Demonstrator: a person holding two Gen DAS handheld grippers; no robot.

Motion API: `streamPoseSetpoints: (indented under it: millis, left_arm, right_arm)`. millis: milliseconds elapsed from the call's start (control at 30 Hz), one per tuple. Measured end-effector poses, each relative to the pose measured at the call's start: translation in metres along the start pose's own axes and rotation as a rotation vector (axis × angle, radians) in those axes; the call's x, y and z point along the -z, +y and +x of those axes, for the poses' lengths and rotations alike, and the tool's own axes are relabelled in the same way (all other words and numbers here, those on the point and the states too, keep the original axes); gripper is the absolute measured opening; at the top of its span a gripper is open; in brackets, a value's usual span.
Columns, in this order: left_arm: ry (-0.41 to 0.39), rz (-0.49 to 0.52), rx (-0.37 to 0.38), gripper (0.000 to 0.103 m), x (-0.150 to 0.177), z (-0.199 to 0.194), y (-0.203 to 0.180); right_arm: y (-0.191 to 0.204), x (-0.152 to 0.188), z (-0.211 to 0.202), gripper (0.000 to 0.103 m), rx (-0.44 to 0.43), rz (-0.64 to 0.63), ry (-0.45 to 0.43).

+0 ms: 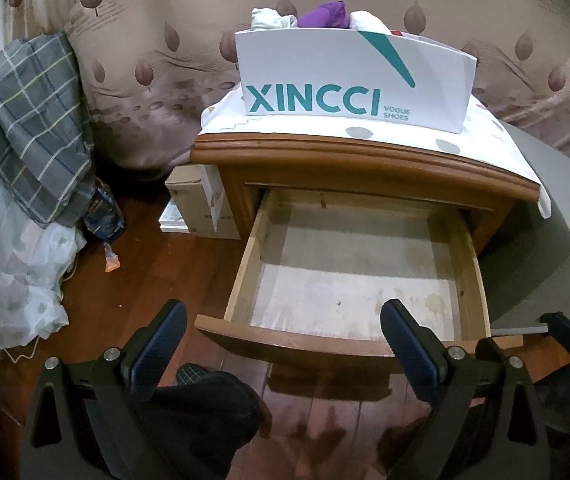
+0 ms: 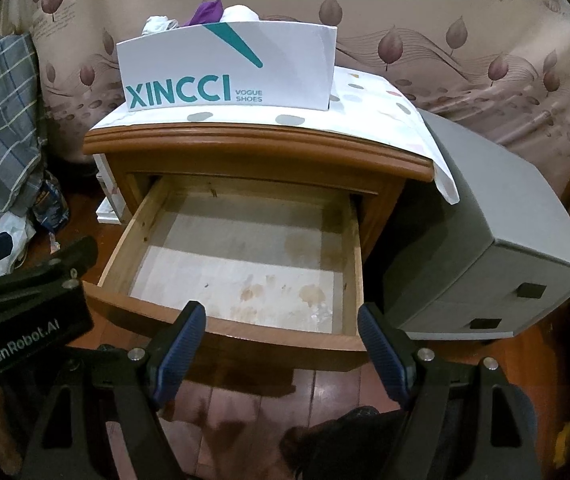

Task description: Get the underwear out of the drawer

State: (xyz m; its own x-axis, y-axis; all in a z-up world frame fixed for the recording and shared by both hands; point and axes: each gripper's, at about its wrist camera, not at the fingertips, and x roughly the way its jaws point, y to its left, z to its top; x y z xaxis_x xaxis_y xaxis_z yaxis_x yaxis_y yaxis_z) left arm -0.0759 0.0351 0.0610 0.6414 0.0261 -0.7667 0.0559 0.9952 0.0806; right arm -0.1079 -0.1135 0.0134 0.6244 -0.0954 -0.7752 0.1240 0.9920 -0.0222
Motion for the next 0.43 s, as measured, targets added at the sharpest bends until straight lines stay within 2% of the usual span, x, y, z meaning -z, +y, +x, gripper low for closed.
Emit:
streamPoseSetpoints:
  millis: [433]
  left_arm:
    - [0.003,-0.006,0.027,0.097,0.0030,0.0018,-0.0017]
  right_arm:
    - [-0.0005,0.0045,0.0040,0.080,0.001,0.003,0.008]
